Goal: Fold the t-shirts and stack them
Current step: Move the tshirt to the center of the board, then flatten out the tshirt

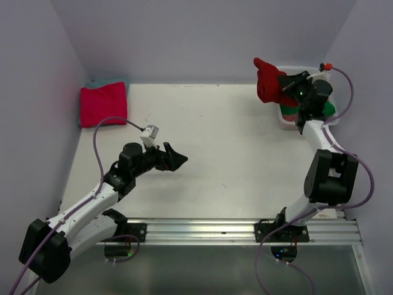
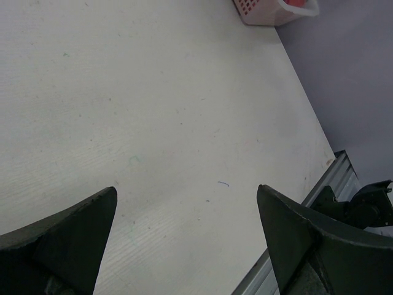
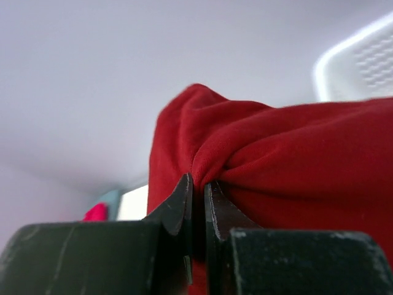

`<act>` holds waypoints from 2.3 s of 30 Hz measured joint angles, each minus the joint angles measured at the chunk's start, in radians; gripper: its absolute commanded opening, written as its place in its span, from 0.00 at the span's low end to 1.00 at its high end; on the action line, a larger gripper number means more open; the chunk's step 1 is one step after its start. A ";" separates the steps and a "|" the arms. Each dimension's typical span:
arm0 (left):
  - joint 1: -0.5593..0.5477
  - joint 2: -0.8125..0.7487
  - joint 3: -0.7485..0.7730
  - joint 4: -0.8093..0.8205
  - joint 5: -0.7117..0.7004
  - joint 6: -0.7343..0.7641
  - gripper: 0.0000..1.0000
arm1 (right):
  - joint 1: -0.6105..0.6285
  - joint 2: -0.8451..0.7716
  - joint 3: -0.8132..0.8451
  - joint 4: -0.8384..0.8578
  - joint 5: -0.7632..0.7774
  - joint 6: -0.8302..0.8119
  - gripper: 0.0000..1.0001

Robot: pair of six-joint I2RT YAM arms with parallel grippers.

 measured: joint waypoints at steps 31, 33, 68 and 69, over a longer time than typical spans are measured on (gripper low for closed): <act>0.000 -0.256 0.002 -0.131 -0.303 0.000 1.00 | 0.831 -0.006 -0.306 -0.249 -0.439 -0.188 0.00; 0.000 -0.249 0.002 -0.131 -0.302 0.000 1.00 | 0.831 0.007 -0.315 -0.250 -0.441 -0.188 0.00; 0.000 0.150 0.006 -0.417 -0.279 -0.225 1.00 | 0.825 -0.040 -0.230 -0.489 -0.333 -0.424 0.00; 0.000 0.136 -0.003 -0.417 -0.261 -0.236 1.00 | 0.822 -0.044 -0.230 -0.499 -0.332 -0.429 0.00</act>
